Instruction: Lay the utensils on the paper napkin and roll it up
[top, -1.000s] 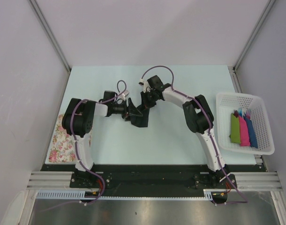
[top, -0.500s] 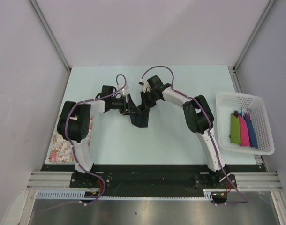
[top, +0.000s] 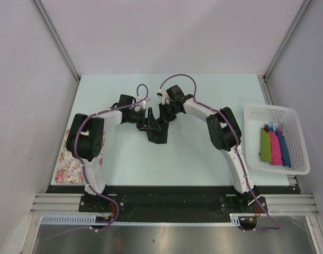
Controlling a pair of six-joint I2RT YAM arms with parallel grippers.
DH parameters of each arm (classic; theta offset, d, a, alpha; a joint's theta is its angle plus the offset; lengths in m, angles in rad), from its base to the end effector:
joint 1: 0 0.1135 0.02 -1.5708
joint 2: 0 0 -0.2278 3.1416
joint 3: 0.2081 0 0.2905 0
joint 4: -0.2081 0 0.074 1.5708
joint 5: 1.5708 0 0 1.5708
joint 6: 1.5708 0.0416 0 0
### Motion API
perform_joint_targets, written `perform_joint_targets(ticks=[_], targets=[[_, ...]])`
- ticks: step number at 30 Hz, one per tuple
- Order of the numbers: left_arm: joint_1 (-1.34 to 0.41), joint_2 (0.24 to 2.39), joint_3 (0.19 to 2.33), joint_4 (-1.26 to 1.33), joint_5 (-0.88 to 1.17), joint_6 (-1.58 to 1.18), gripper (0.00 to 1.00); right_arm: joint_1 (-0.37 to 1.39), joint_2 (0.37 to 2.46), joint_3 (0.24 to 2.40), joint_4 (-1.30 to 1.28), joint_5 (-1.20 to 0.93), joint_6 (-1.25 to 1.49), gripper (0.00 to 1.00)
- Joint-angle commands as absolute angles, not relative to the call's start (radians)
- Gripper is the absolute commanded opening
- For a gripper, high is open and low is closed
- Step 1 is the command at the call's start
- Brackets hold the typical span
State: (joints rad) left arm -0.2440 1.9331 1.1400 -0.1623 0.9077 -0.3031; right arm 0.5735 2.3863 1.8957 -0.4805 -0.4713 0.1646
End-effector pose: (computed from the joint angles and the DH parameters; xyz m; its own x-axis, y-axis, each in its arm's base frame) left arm 0.3807 -0.1286 0.0848 -0.9324 0.0428 -0.3589 0.3268 0.5241 -0.7865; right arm 0.4329 0.3021 0.0970 -0.7985 -0.3420 -0.4953 -0.5756 0.6746 0.4622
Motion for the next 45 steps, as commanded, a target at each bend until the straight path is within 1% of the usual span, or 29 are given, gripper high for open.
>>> perform_joint_targets(ticks=[1,7,12,15,20,24,31,38,40,42,45], targets=[[-0.281,1.928,1.229,-0.307,0.83,-0.161,0.7,0.584,2.46,1.879,-0.472,-0.419,0.152,0.01],[-0.302,1.944,1.256,-0.376,0.742,-0.092,0.69,0.584,2.459,1.881,-0.474,-0.42,0.147,0.01],[-0.304,1.976,1.272,-0.348,0.784,-0.11,0.74,0.583,2.461,1.881,-0.472,-0.422,0.149,0.01],[-0.304,2.037,1.356,-0.38,0.798,-0.066,0.77,0.584,2.457,1.879,-0.474,-0.423,0.149,0.01],[-0.299,2.104,1.442,-0.394,0.822,-0.012,0.79,0.583,2.459,1.876,-0.476,-0.425,0.146,0.01],[-0.285,2.149,1.463,-0.405,0.873,-0.008,0.78,0.581,2.459,1.876,-0.474,-0.426,0.146,0.01],[-0.235,2.102,1.364,-0.367,1.035,-0.075,0.74,0.574,2.454,1.867,-0.471,-0.43,0.144,0.01],[-0.186,2.045,1.255,-0.376,1.118,-0.112,0.68,0.575,2.459,1.868,-0.463,-0.433,0.146,0.01],[-0.173,2.026,1.227,-0.327,1.14,-0.176,0.66,0.575,2.459,1.868,-0.462,-0.431,0.146,0.01],[-0.166,1.997,1.189,-0.235,1.153,-0.237,0.64,0.574,2.459,1.868,-0.462,-0.431,0.144,0.01],[-0.167,1.967,1.138,-0.073,1.198,-0.4,0.63,0.574,2.459,1.868,-0.46,-0.433,0.143,0.01]])
